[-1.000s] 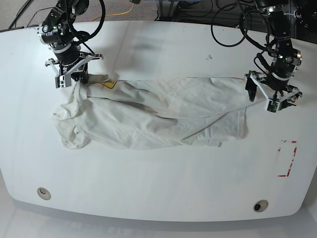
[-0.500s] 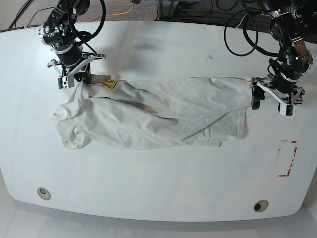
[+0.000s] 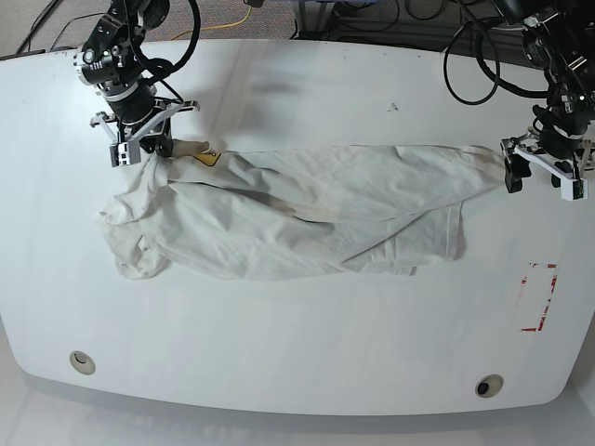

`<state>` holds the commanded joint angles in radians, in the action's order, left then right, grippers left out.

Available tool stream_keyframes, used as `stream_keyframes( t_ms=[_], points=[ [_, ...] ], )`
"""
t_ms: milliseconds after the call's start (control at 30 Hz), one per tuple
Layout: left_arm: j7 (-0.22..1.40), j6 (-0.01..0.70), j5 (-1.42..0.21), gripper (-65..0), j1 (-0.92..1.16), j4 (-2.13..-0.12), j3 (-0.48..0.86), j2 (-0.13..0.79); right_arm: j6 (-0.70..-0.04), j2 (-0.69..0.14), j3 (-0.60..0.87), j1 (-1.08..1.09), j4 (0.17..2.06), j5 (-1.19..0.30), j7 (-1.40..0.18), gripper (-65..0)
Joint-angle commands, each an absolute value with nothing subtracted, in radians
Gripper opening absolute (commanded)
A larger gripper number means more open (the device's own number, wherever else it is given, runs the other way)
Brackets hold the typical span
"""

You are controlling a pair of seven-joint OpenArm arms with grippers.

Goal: Layout the t-shirt on the table in an organized manner, then fold the t-shirt properly
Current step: 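Lower the left gripper onto the shirt end and grasp it, then lift the shirt with both grippers and stretch it between them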

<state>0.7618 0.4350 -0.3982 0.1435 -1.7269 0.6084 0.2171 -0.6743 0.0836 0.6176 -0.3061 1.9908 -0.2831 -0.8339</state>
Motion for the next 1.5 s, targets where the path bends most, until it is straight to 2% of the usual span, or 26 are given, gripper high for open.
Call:
stream_keyframes(
  t_ms=[200,333,467,767,1000,1400,1467,1500],
  points=[
    [0.762,0.43,-0.397,-10.3,0.041,-1.669,0.484,0.211,-0.674,0.084,0.618,-0.306,1.989,-0.285,-0.834,-65.0],
    [0.762,0.43,-0.381,-10.3,-0.053,-1.6,0.432,0.166,-0.674,0.084,0.618,-0.306,1.989,-0.285,-0.834,-65.0],
    [0.759,0.429,-0.298,-10.4,-0.15,-1.495,0.39,0.114,-0.674,0.085,0.618,-0.306,1.989,-0.285,-0.834,-65.0],
    [0.679,0.429,-0.113,-10.4,-0.277,-1.268,0.375,0.044,-0.674,0.088,0.618,-0.311,1.989,-0.286,-0.834,-65.0],
    [0.667,0.429,-0.099,-10.8,-0.32,-1.132,0.375,0.044,-0.674,0.09,0.618,-0.312,1.989,-0.286,-0.834,-65.0],
    [0.667,0.429,-0.099,-30.1,-0.277,-1.11,0.377,0.048,-0.674,0.09,0.618,-0.308,1.989,-0.286,-0.834,-65.0],
    [0.665,0.429,-0.097,-41.0,-0.277,-1.107,0.377,0.05,-0.674,0.091,0.618,-0.308,1.989,-0.288,-0.834,-65.0],
    [0.665,0.429,-0.097,-43.8,-0.277,-1.107,0.377,0.05,-0.674,0.091,0.618,-0.308,1.989,-0.288,-0.834,-65.0]
  ],
)
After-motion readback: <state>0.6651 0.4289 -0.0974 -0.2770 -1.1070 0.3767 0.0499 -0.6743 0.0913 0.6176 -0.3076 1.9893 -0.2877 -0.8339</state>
